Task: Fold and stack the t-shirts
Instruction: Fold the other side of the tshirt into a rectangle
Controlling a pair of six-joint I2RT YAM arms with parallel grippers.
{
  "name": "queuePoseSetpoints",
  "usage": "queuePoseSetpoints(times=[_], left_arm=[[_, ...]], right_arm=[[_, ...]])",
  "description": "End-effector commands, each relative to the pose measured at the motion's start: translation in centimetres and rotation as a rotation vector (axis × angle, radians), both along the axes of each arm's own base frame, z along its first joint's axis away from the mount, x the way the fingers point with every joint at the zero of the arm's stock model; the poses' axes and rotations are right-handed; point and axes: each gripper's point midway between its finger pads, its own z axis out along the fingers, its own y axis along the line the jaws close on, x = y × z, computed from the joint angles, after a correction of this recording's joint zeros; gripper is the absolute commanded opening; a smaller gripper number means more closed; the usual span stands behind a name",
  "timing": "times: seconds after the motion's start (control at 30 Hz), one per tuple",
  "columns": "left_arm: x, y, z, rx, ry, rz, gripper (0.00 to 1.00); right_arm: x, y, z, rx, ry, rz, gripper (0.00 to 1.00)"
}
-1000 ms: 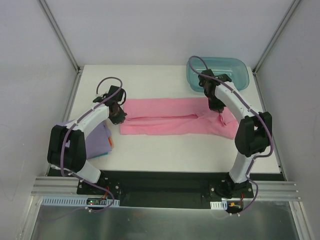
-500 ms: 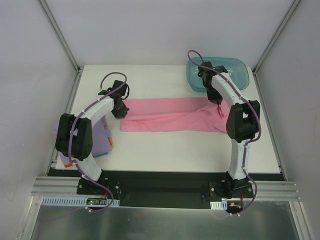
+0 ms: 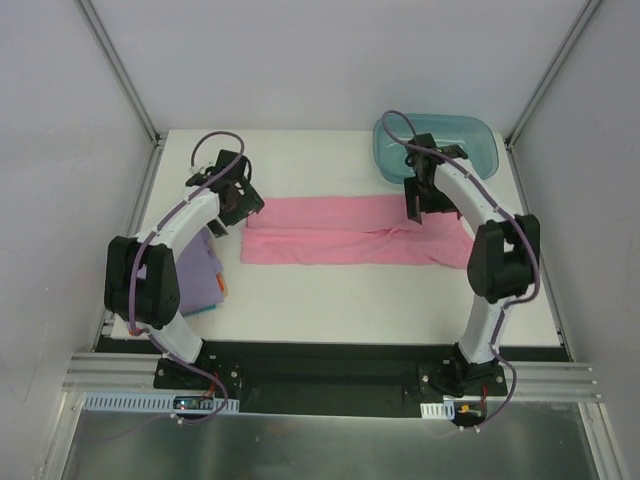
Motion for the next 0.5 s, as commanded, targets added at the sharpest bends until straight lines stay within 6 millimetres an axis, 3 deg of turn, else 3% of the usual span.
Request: queuePoseSetpoints(times=[0.0, 0.1, 0.2, 0.33, 0.47], left_arm=[[-0.6, -1.3, 3.3, -0.074, -0.063, -0.07, 0.99], [-0.6, -2.7, 3.3, -0.099, -0.066, -0.112, 0.99], [-0.3, -4.6, 2.9, -0.137, -0.062, -0.152, 0.99], [0.5, -6.4, 1.9, -0.165, -0.038, -0.196, 0.99], [0.4, -7.8, -0.4, -0.22, 0.038, -0.226, 0.99]], right_arm=[[-1.8, 3.7, 1.8, 0.388, -0.162, -0.046, 0.97], [-2.0, 5.8, 0.5, 0.624, -0.164, -0.095, 0.97], [-1.0, 6.7, -0.7, 0.728, -0.141, -0.121, 0.97], [0.9, 7.8, -2.5, 0.774, -0.096, -0.114, 0.97], [2.2, 7.1, -4.5, 0.715, -0.069, -0.156, 0.97]])
